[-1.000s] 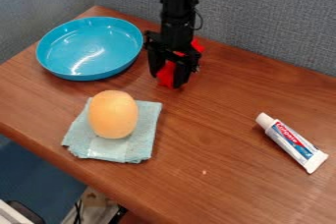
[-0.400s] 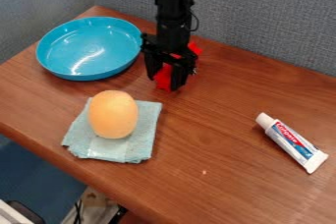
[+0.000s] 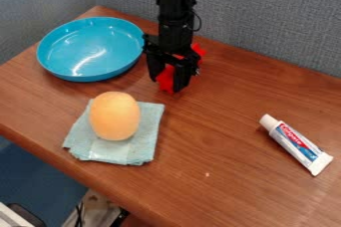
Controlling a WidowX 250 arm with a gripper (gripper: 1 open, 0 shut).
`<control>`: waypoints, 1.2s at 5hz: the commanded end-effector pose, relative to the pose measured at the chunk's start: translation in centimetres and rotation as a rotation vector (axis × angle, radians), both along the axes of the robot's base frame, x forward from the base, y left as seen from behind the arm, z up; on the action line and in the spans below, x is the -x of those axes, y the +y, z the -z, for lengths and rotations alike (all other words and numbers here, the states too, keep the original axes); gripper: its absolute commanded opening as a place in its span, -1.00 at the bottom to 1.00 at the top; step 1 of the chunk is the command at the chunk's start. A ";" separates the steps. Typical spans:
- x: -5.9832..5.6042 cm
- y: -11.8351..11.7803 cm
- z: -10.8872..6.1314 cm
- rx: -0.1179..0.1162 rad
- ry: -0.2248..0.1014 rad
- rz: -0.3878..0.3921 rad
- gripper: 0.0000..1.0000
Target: Put the red object on the blue plate
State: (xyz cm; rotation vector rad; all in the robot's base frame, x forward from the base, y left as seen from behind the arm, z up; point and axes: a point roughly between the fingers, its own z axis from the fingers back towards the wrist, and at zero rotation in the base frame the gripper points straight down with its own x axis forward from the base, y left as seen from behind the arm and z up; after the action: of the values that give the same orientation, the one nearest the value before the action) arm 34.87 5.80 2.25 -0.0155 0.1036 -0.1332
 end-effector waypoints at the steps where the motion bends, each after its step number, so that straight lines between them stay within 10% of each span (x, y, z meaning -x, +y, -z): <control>1: -0.5 0.8 -3.6 -0.011 -0.098 -0.023 -1.00; 6: -0.1 0.4 -4.4 0.001 -0.117 -0.028 -1.00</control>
State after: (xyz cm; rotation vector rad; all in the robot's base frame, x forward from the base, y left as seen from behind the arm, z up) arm 34.37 5.43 3.63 -0.0269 0.0741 -0.1268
